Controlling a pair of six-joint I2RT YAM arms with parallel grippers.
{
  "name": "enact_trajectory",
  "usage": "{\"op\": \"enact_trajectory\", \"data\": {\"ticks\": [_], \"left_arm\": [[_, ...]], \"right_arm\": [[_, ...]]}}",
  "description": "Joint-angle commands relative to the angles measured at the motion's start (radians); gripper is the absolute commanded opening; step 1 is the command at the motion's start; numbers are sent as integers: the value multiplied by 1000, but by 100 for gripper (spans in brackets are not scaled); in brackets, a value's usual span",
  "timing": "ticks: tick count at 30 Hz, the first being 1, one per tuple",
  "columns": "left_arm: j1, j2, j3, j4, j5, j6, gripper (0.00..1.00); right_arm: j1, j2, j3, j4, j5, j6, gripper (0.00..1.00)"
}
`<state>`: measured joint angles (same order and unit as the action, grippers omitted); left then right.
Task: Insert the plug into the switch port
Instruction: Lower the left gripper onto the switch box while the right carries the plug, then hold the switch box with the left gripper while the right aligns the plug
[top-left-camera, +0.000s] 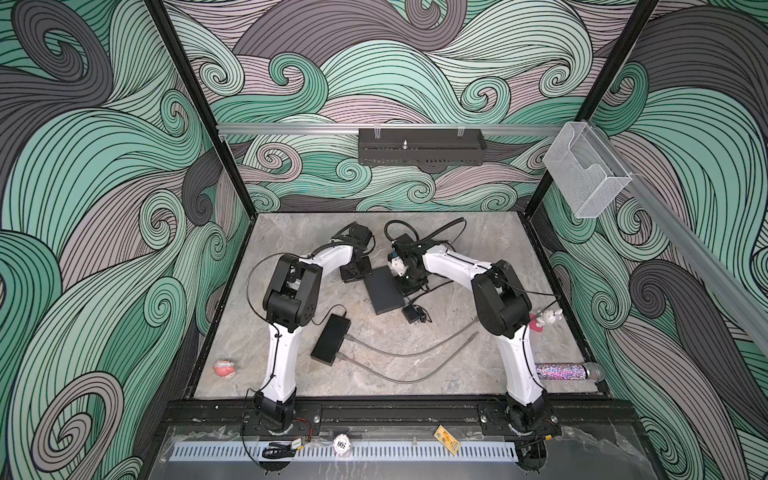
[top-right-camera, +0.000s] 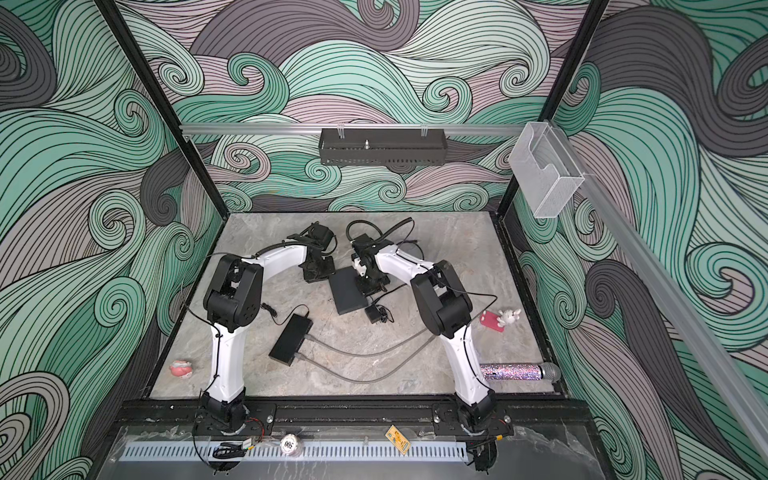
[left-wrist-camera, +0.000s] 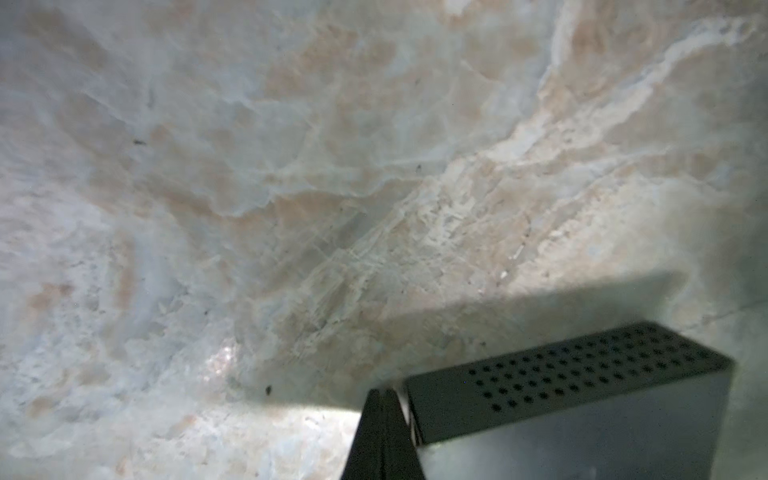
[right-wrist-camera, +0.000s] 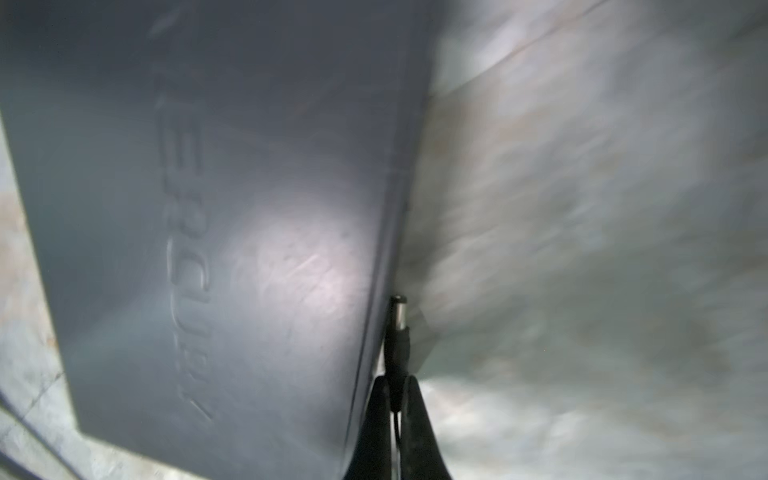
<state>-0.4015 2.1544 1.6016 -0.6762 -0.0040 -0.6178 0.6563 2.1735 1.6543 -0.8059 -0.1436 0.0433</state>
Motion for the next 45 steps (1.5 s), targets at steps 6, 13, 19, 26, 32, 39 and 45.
{"op": "enact_trajectory", "data": {"ticks": [6,13,19,26,32,39,45], "left_arm": [[-2,-30,-6,17,106,21,0],[0,-59,39,-68,87,65,0],[-1,-72,129,-181,218,202,0],[0,-168,131,-255,225,360,1],[11,-183,81,-245,231,438,26],[43,-126,83,-237,342,455,57],[50,-34,109,-272,344,464,47]], "right_arm": [[87,-175,-174,114,-96,80,0],[50,-320,-311,114,-6,22,0],[-130,-316,-346,108,-28,-33,0],[-305,-319,-318,126,92,4,0],[-187,-454,-389,197,91,-71,0],[-66,-379,-362,185,-14,-205,0],[-67,-254,-277,129,-65,-269,0]]}}
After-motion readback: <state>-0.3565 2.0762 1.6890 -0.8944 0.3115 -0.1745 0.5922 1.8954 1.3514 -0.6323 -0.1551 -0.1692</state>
